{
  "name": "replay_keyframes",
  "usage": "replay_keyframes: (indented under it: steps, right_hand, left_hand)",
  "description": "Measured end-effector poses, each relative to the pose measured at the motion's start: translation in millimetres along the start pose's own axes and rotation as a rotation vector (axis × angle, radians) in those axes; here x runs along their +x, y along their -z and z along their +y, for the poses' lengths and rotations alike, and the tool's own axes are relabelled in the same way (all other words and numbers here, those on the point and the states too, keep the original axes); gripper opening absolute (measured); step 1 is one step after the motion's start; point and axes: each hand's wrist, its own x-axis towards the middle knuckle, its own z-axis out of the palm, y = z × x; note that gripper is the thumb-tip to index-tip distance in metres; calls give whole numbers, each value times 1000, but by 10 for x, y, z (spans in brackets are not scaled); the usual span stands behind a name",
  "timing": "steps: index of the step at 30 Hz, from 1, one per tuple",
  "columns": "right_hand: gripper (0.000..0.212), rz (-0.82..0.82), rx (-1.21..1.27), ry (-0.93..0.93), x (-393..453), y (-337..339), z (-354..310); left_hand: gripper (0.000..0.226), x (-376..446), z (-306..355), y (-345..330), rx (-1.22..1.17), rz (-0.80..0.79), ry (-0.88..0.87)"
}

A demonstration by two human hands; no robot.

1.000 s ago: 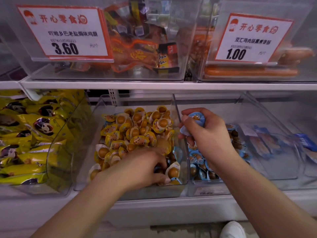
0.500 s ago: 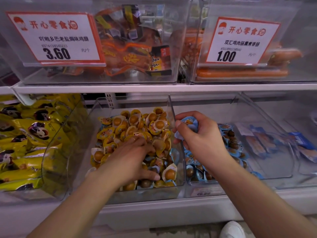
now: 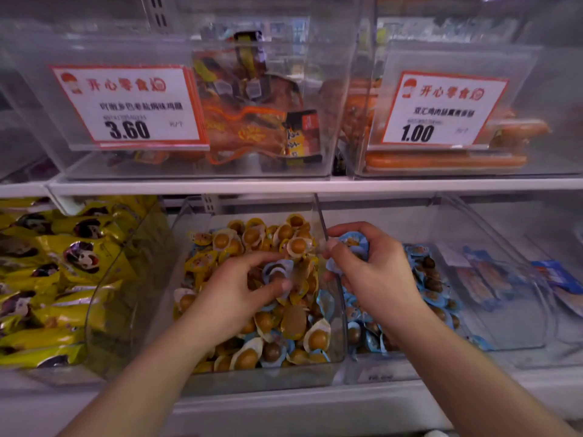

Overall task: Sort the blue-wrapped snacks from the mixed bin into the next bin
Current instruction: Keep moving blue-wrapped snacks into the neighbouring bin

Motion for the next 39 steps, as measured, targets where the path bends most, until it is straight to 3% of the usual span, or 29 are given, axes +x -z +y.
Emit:
replay_keyframes:
  steps: [2, 4, 7, 9, 12, 14, 16, 20, 24, 27, 31, 33, 36, 38, 39]
  right_hand:
    - [7, 34, 29, -38, -21, -16, -56]
    - [9, -30, 239, -175, -73, -35, -134]
    - [41, -363, 644, -402, -171, -104, -278]
    - [54, -355, 667, -448, -223, -164, -289]
    - [45, -134, 596, -405, -249, -147, -285]
    - [24, -81, 581, -353, -220, -29, -308]
    - [16, -57, 520, -304, -129, 174, -299]
    - [22, -16, 188, -293, 121, 683, -121]
    - [25, 201, -54, -397, 294, 1119, 193]
    - [18, 374, -26, -376, 393, 1235, 314]
    - [16, 331, -82, -178, 396, 940, 240]
    - [18, 233, -178, -15, 320, 648, 159]
    - [14, -10, -457, 342, 72, 208, 6]
    - [18, -290, -770, 611, -80, -42, -18]
    - [21, -446, -910, 644, -146, -163, 11]
  left_hand:
    - [38, -9, 191, 17, -202, 167, -54]
    - [41, -40, 398, -12, -295, 273, -139]
    - [49, -120, 622, -140, -258, 333, -193]
    - [49, -159, 692, -227, -153, 344, -209]
    - [50, -198, 721, -292, -9, 214, -275]
    - [63, -221, 644, -330, 13, 110, -337]
    - [61, -241, 530, -300, -5, 82, -320]
    - [28, -221, 188, -92, 154, 14, -228]
    - [25, -200, -117, 53, 404, -259, -175]
    - [31, -197, -213, 80, 529, -436, -151]
    - [43, -226, -121, 112, 625, -521, -133]
    - [35, -251, -79, 124, 630, -480, -117]
    - [26, -265, -66, 204, 703, -312, -136]
    - [23, -257, -101, 272, 734, -242, -164]
    - [25, -257, -118, 300, 740, -221, -161]
